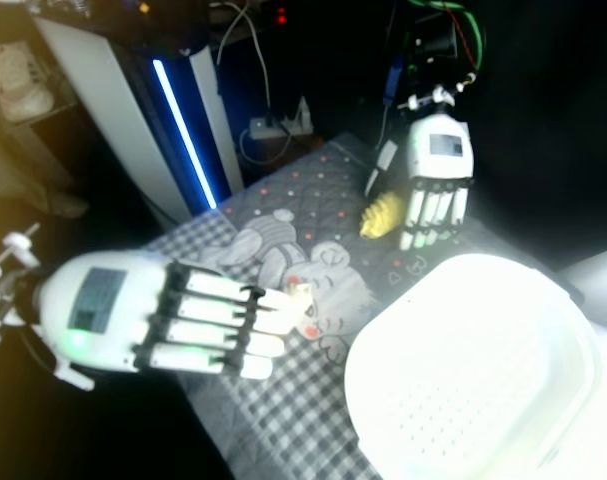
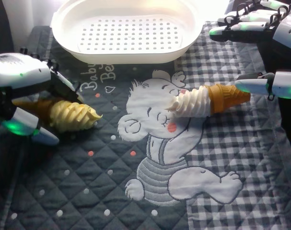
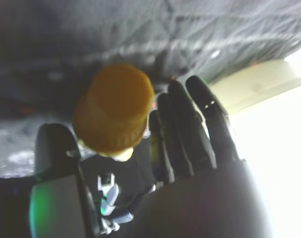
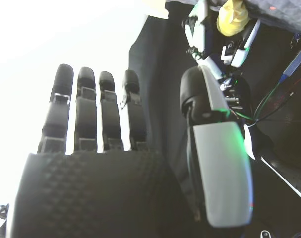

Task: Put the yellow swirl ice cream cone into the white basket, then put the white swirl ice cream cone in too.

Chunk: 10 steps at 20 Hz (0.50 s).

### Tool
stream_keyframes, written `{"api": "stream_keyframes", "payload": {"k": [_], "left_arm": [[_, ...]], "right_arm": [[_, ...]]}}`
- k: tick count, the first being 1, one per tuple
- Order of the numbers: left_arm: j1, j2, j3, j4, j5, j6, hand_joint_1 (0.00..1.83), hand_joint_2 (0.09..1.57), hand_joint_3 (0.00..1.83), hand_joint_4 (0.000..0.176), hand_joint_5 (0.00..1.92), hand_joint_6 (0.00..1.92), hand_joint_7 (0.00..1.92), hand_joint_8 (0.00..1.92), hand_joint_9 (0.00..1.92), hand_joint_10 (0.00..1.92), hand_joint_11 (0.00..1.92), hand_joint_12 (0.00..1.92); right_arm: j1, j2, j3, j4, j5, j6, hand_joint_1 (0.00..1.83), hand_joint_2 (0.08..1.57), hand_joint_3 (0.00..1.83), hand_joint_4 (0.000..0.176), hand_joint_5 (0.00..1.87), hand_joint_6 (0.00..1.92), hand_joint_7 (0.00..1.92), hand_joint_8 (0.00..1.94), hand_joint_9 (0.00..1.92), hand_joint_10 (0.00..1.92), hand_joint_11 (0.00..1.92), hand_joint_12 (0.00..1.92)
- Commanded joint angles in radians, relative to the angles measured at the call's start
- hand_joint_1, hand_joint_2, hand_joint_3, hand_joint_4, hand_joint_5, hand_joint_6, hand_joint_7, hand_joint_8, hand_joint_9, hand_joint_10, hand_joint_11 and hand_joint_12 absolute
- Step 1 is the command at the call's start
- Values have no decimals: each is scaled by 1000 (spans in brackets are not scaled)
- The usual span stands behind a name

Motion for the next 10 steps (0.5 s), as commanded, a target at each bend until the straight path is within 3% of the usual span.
{"api": "stream_keyframes", "payload": {"k": [1,2,3,4,5,6,7,8,9,10], "left_arm": [[-16,4,5,-12,-74,7,1264,1091,0,0,1183,375,963,1154,1160,139,733,1208],[-29,10,6,-14,-79,7,1262,1125,0,0,1073,551,925,1292,1069,570,760,1377],[-52,17,7,-14,-87,8,1268,1118,0,0,1093,551,931,1290,1029,807,796,1350],[-79,20,9,-17,-99,16,1260,1135,1,0,1084,551,869,1401,905,1224,788,1534],[-108,23,9,-32,-118,33,1209,1068,0,0,1124,672,883,1223,892,1383,821,1607],[-131,25,9,-48,-144,47,1205,1040,0,0,1163,646,848,1454,859,1684,830,1807],[-166,24,13,-72,-187,61,1201,1039,0,0,1157,666,777,1688,832,1874,856,1898],[-183,21,18,-84,-213,67,1199,1042,1,0,1147,682,758,1638,776,1893,781,1916],[-209,13,28,-102,-242,74,1250,1108,7,0,1138,485,839,1464,805,1644,768,1818],[-232,0,41,-115,-257,81,1270,1105,4,0,1206,322,888,1370,835,1281,702,1573]], "right_arm": [[10,0,4,40,112,0,745,1188,0,5,385,1,294,3,262,5,0,675],[10,0,4,40,112,0,786,1185,0,0,398,3,310,4,278,7,0,715],[10,0,4,40,112,0,778,1193,1,0,395,1,312,2,286,5,0,748],[10,0,4,40,112,0,783,1200,2,0,382,0,294,2,259,4,0,693],[10,0,4,40,112,0,756,1204,2,0,383,1,301,3,269,6,0,722],[10,-1,4,40,112,0,683,1213,1,11,377,0,305,1,285,5,0,791],[10,-2,4,40,112,0,650,1223,4,10,373,0,307,1,289,4,0,810],[10,-2,4,40,112,0,667,1223,2,5,377,1,314,2,297,4,0,837],[10,-4,5,40,112,0,708,1209,0,8,393,4,325,3,307,5,0,866],[10,-7,7,40,112,0,727,1201,0,0,412,5,341,4,315,5,0,903]]}}
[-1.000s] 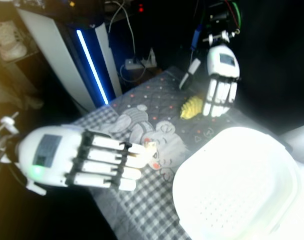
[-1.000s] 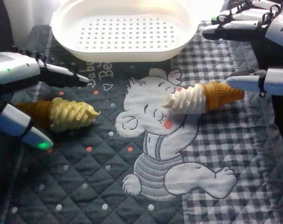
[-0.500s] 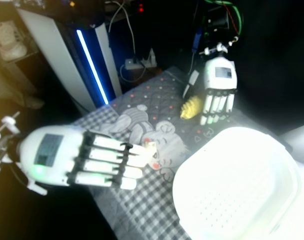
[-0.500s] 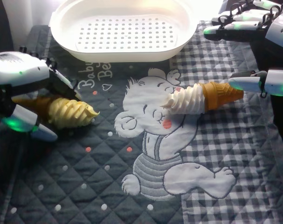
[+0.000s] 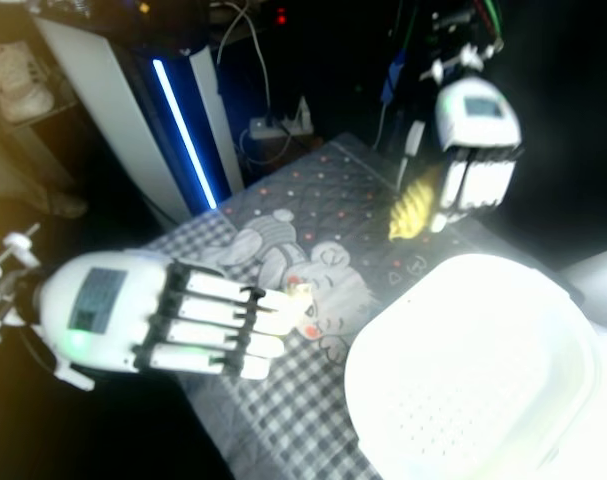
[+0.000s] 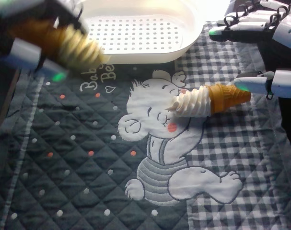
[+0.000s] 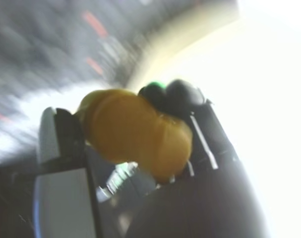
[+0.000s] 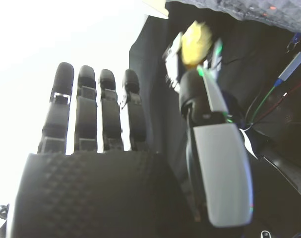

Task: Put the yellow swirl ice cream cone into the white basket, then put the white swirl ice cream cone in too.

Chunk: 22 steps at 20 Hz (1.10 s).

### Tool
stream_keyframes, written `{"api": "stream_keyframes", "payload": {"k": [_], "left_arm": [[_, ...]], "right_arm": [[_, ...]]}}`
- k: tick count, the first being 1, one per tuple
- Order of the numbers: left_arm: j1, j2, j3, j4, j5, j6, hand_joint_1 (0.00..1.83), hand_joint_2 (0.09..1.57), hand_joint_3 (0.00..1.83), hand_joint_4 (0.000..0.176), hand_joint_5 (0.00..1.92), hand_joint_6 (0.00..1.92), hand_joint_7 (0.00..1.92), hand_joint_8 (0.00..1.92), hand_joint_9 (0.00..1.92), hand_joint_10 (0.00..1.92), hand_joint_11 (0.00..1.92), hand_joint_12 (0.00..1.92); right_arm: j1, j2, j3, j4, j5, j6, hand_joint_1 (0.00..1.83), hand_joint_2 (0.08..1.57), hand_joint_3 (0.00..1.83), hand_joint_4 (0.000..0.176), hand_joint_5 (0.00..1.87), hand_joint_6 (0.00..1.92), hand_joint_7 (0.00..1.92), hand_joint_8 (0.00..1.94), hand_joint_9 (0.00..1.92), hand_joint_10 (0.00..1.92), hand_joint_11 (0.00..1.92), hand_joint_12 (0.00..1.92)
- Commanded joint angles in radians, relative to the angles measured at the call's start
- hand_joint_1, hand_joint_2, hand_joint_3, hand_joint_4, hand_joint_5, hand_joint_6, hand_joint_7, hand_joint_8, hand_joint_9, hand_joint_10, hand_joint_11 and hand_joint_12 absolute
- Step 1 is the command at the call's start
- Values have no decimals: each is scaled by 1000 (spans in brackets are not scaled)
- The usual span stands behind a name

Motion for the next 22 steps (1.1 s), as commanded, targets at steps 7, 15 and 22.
{"api": "stream_keyframes", "payload": {"k": [7,15,22], "left_arm": [[-137,-258,284,-71,71,23,1281,1037,5,0,1381,56,1068,1032,1036,911,846,1292],[-154,-474,555,-85,315,20,1024,903,0,0,712,0,842,57,637,658,355,1376],[-96,-407,487,-165,237,19,765,884,1,172,295,0,192,0,182,0,15,686]], "right_arm": [[11,-38,29,39,119,1,623,1237,6,14,370,1,306,0,266,1,0,712],[21,-65,45,20,124,11,611,1218,0,0,443,1,358,0,381,0,200,592],[25,-64,52,15,133,46,604,1233,4,0,426,0,360,0,342,0,206,425]]}}
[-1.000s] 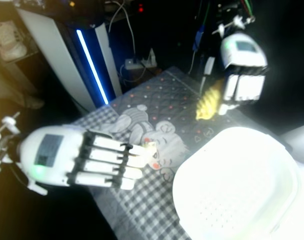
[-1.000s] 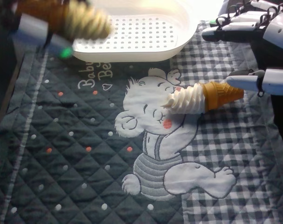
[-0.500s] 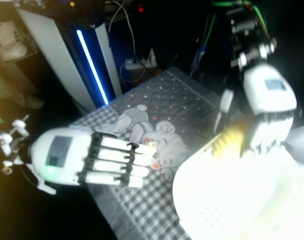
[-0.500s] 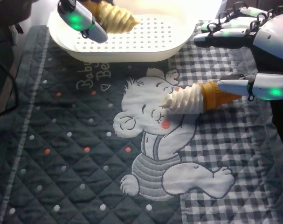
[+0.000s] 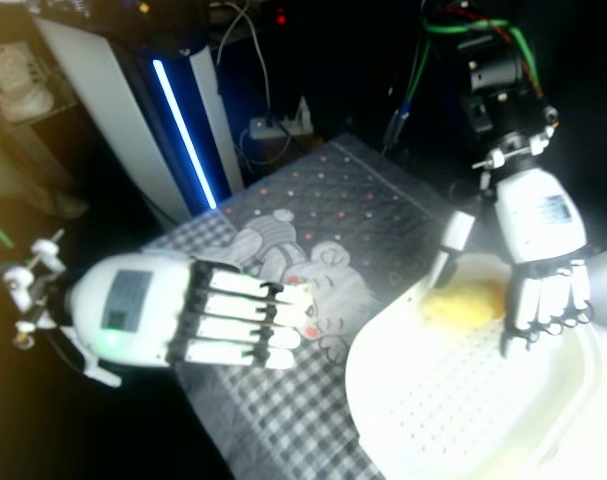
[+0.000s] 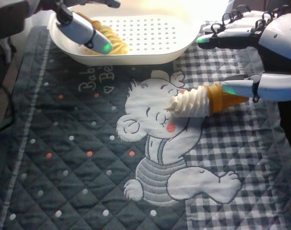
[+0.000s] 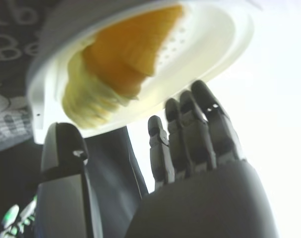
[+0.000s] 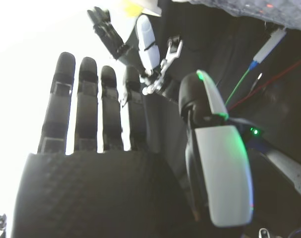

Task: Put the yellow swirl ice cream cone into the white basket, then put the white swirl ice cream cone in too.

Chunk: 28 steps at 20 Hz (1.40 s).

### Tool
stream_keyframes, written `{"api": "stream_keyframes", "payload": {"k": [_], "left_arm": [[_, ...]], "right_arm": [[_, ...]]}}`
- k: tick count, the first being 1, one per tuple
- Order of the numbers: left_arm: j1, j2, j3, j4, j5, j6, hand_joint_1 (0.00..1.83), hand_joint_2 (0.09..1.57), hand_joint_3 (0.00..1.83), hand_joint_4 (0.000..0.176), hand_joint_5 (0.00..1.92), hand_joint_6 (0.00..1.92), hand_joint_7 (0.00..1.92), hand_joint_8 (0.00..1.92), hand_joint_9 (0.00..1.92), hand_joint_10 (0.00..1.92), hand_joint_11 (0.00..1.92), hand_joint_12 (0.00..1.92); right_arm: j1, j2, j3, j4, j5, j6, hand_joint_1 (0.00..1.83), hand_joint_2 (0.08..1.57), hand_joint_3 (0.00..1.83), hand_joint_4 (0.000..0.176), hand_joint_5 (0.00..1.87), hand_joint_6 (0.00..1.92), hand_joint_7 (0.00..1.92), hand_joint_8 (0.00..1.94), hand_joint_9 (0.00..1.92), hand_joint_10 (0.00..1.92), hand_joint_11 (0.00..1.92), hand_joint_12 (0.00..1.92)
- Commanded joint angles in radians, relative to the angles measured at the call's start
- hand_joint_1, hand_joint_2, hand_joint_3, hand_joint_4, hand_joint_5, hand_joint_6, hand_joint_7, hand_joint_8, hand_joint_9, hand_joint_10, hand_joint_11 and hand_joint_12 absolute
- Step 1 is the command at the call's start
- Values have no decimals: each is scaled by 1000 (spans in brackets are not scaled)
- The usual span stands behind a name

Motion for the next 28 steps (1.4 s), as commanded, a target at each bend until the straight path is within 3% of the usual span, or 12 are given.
{"api": "stream_keyframes", "payload": {"k": [1,6,7,8,12,15,16,20,22,24,27,28], "left_arm": [[-10,21,-21,-6,-194,-1,749,897,0,175,273,0,153,0,195,0,24,779],[36,257,-330,11,-552,-1,794,900,0,176,256,0,158,7,177,6,0,665],[69,298,-377,-9,-618,-1,824,894,0,176,260,0,146,2,104,0,0,398],[111,327,-409,-40,-681,-2,812,896,0,154,263,1,148,1,87,0,0,319],[307,453,-560,-105,-919,-43,815,884,0,133,228,0,155,1,187,12,0,897],[386,506,-631,-113,-992,-46,832,846,0,63,219,2,154,0,139,5,0,580],[401,514,-642,-114,-1002,-51,899,795,5,78,206,1,171,1,197,3,0,786],[446,513,-649,-155,-1032,-71,823,809,13,107,196,1,196,7,252,14,0,950],[466,509,-648,-179,-1047,-72,834,837,7,122,191,0,204,3,271,11,14,913],[473,509,-648,-188,-1051,-74,825,853,1,114,193,0,210,0,285,6,27,955],[478,508,-648,-196,-1054,-75,851,874,1,90,200,0,211,0,285,1,0,1024],[480,507,-648,-199,-1055,-75,861,873,0,83,206,1,228,4,298,4,0,1085]], "right_arm": [[15,1,4,41,131,12,608,1236,5,0,419,0,354,0,325,0,179,410],[69,5,11,25,180,19,751,1217,0,0,393,0,331,0,292,2,133,410],[70,4,14,15,176,19,673,1201,0,36,388,0,340,3,324,12,164,422],[70,3,15,6,161,19,656,1198,0,40,392,2,359,9,350,19,198,439],[71,-16,20,-67,75,37,687,1110,3,68,401,0,390,0,384,0,113,783],[72,-59,57,-114,6,97,642,991,1,147,297,0,315,0,372,0,37,1102],[72,-79,74,-130,-23,117,641,965,0,170,212,0,239,0,297,0,7,1048],[72,-132,115,-172,-113,145,887,879,0,115,283,7,262,3,333,8,43,925],[72,-146,125,-180,-138,145,927,889,3,106,321,1,261,0,307,0,2,913],[72,-154,136,-180,-158,145,965,901,2,128,312,0,256,1,313,3,0,955],[71,-163,147,-181,-178,145,1191,962,1,0,662,4,793,49,840,290,459,1324],[71,-164,150,-179,-178,145,1261,1065,7,0,917,604,1033,814,1067,616,758,1400]]}}
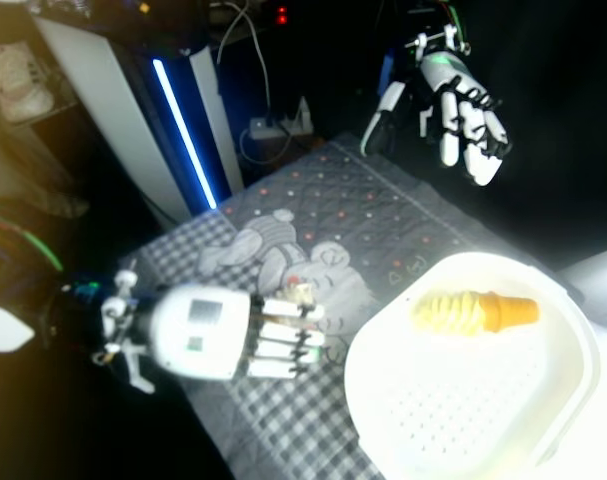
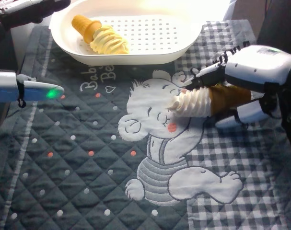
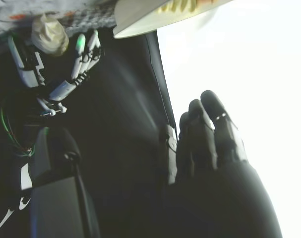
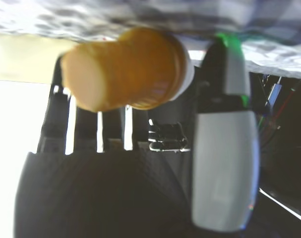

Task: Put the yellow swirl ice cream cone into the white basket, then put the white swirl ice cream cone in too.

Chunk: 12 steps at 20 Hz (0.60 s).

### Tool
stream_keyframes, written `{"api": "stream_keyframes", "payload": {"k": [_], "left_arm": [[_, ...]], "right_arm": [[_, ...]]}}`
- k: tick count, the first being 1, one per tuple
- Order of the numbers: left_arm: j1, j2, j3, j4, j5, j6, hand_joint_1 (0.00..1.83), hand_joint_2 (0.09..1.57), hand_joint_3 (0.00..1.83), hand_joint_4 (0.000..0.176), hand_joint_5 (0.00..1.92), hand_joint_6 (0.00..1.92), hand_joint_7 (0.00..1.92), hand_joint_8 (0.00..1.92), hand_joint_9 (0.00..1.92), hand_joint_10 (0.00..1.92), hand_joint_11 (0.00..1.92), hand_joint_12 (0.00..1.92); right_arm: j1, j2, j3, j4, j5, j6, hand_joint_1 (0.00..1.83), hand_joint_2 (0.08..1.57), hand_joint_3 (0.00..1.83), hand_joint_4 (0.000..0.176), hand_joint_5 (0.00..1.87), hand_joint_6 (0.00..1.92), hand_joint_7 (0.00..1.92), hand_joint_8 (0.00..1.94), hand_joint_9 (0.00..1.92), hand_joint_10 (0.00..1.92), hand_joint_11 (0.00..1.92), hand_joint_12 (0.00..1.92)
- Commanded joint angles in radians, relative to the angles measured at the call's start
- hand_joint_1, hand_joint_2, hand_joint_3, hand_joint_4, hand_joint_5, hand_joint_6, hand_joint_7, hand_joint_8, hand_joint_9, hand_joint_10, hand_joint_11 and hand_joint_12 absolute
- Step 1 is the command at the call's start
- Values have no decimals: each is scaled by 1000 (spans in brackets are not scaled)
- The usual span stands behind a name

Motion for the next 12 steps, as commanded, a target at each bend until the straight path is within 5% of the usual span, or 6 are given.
{"api": "stream_keyframes", "payload": {"k": [1,4,5,9,11,12], "left_arm": [[-2,-6,-2,-12,-127,-10,859,878,1,86,199,1,233,3,306,6,0,1117],[8,-8,-1,-19,-129,-12,860,871,0,102,222,2,251,4,295,10,0,1016],[12,-8,-1,-22,-132,-14,855,862,0,98,237,7,255,4,280,2,0,937],[21,-8,-2,-24,-138,-23,866,857,0,92,253,6,261,2,265,1,0,903],[25,-9,-2,-25,-141,-26,858,864,1,89,255,1,258,0,264,5,0,898],[27,-10,-3,-27,-145,-28,869,865,1,88,252,0,256,0,256,2,0,830]], "right_arm": [[13,-3,7,26,74,-1,1259,1130,5,0,981,657,925,1280,1003,1261,850,1671],[21,-2,17,34,78,-1,1254,1151,1,0,1006,664,873,1444,925,1634,874,1844],[30,3,20,45,93,-1,1264,1122,0,0,1063,626,929,1325,868,1287,716,1603],[55,45,17,145,234,3,1381,1085,0,0,1034,874,1057,825,931,1149,712,1260],[91,61,21,173,272,2,1378,1107,0,0,1054,744,962,1006,876,1281,709,1287],[119,63,30,183,280,-4,1282,1088,0,0,1192,510,951,1128,891,979,695,1309]]}}
